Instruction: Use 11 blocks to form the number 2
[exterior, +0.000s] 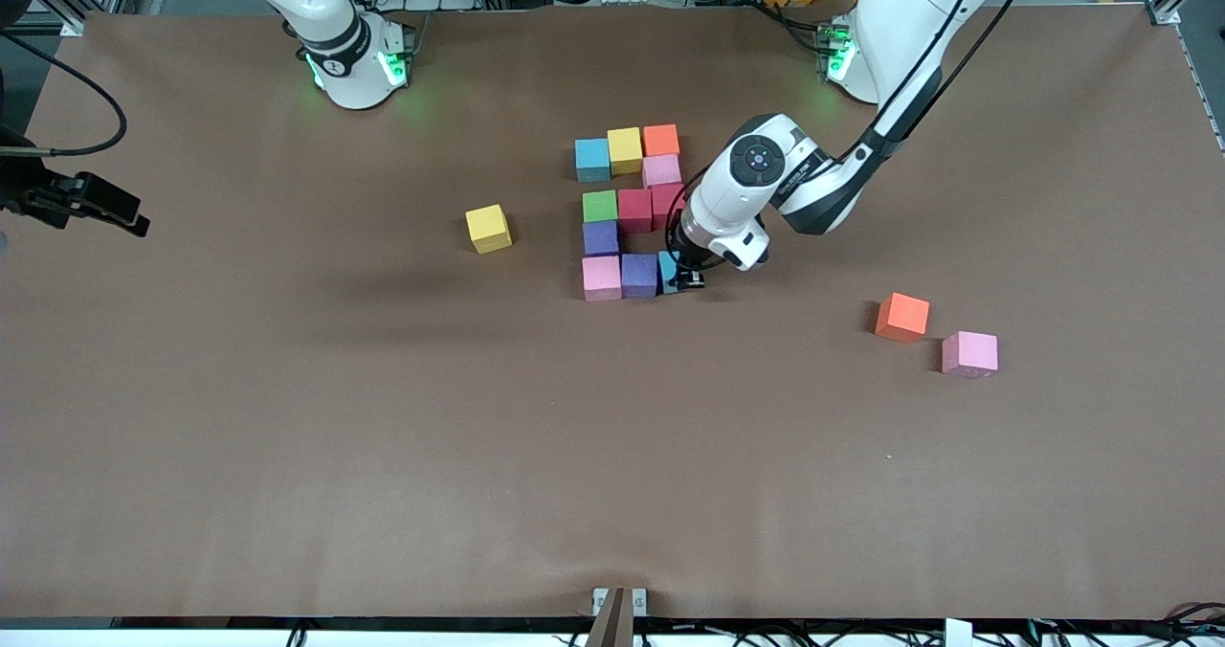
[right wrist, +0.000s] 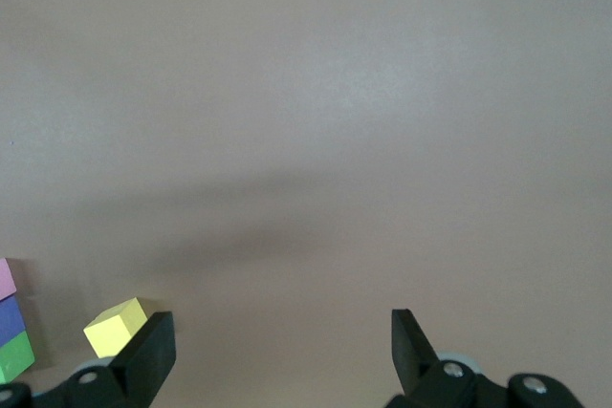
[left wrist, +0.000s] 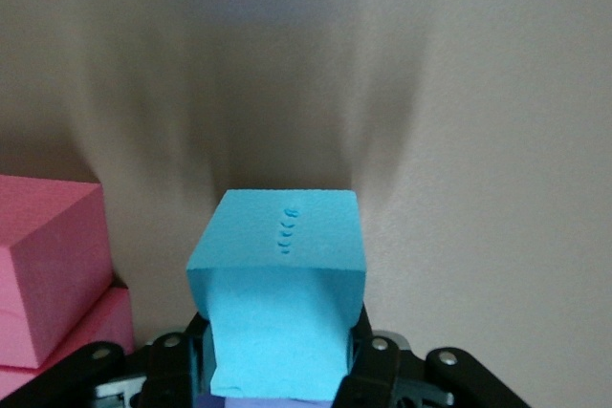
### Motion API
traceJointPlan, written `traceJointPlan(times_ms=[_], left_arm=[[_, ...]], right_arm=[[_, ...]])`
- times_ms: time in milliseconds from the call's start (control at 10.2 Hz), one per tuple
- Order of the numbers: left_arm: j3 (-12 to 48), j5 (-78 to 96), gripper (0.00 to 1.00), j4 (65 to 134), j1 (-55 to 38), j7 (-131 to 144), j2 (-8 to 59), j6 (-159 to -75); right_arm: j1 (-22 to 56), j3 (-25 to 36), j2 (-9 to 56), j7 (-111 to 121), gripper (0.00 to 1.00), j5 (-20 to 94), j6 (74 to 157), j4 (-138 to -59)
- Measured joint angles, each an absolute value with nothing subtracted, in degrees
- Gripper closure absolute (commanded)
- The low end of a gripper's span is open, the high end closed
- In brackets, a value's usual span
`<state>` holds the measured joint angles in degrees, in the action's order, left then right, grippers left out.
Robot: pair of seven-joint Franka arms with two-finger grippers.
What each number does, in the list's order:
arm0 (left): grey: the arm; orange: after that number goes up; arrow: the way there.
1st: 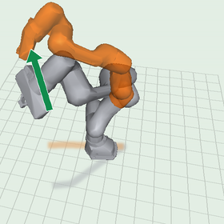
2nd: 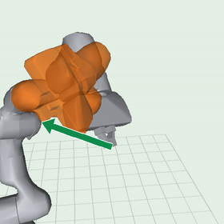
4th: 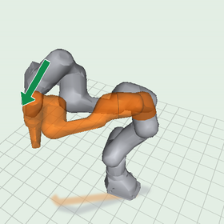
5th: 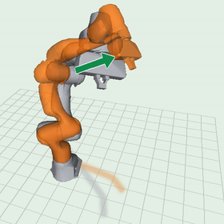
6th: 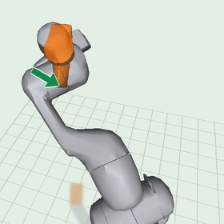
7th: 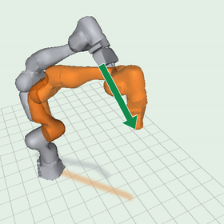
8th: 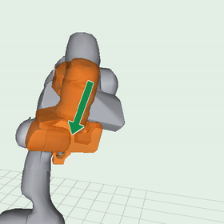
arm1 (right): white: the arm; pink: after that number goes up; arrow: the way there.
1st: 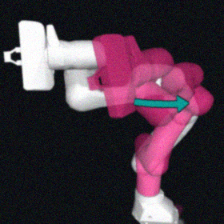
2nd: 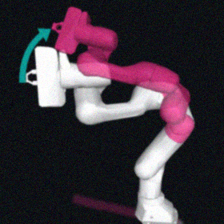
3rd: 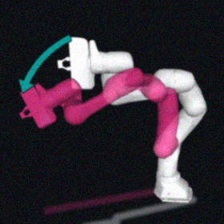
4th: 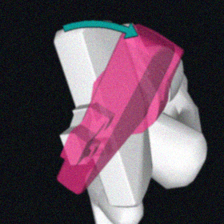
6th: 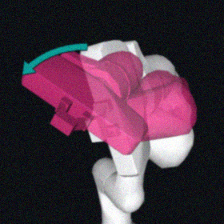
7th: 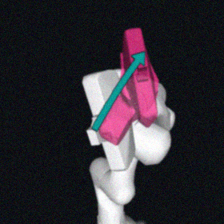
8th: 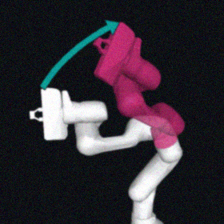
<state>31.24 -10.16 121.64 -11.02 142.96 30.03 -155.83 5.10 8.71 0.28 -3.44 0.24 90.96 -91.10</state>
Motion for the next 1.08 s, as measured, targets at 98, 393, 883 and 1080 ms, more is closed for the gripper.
traceJointPlan(times_ms=[98,393,883,1080], left_arm=[[31.24,-10.16,0.77,121.64,-11.2,142.96,30.07,-155.83],[31.24,-10.16,0.65,121.53,-11.22,142.78,30.08,-155.92],[31.12,-10.16,0.55,120.91,-11.22,142.43,30.7,-155.96],[31.03,-10.16,0.45,120.25,-11.2,141.76,31.36,-155.96]], right_arm=[[4.99,8.72,0.26,-3.44,0.0,0.15,91.04,-90.35],[4.29,8.74,0.26,-3.43,0.0,0.11,91.03,-89.5],[4.29,8.51,0.26,-3.43,0.0,0.11,91.03,-89.45],[4.29,8.51,0.26,-3.43,0.0,0.11,91.04,-89.44]])
